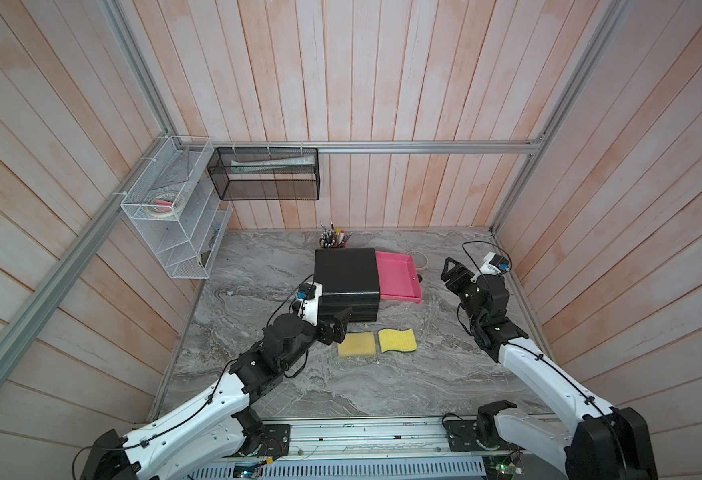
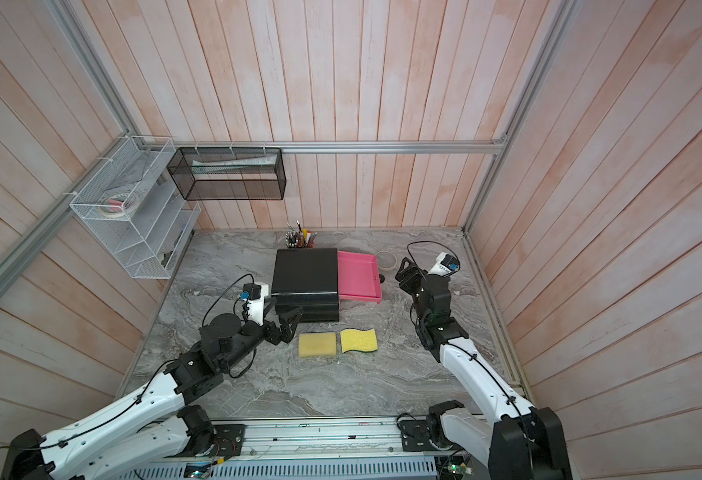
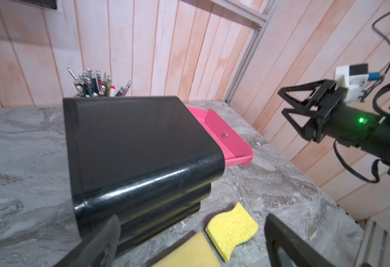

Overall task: Take the sponge out of the drawer
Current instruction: Close the drawer of the storage box.

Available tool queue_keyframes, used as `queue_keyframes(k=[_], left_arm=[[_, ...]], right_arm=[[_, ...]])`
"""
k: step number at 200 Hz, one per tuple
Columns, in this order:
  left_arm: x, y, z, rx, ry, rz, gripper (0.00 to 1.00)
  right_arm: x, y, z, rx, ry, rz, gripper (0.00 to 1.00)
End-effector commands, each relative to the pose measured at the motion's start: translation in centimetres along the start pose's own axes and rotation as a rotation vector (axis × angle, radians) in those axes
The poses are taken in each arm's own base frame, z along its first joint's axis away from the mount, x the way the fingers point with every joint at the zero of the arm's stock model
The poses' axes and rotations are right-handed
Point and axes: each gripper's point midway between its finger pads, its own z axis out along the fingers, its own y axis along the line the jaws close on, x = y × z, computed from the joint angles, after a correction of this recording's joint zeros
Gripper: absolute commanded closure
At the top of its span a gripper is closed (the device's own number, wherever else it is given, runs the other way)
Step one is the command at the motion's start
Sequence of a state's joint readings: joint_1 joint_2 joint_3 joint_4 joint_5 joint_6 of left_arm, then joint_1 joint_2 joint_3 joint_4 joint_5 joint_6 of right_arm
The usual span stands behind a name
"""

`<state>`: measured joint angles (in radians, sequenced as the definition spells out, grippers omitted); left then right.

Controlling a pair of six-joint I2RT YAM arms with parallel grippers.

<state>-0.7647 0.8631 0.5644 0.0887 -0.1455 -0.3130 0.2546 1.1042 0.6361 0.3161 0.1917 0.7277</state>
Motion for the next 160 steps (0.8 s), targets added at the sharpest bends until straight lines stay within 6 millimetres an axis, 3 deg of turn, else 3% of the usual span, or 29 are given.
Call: queue_keyframes(k=[1,43,94,124,160], left_arm=[[-1.8,0.4,0.4,-0.006,-0.034,0.016,0.00],[-3.5,3.6,2.1,-0.041,-0.073,-0.066,0.00],[-4.3,6.5,4.2,-0.028,-0.072,-0.129,0.00],[-4.1,6.8,5.9,0.003,-0.053,-0.146,0.00],[-4.0,7.0,7.2,0.044,-0.038,-0.171,0.00]], right_arm=[[0.9,0.5,1.2,-0.018,0.082,-0.072,0.09],[3.0,-1.9,4.0,0.022,0.178,-0.074,0.02],[5.5,-5.3,7.2,0.128,0.285,-0.126,0.02],[7.4,-5.9,8.5,0.118,0.344,-0.132,0.02],[8.7,-5.1,8.9,0.056,0.393,-0.124,0.02]])
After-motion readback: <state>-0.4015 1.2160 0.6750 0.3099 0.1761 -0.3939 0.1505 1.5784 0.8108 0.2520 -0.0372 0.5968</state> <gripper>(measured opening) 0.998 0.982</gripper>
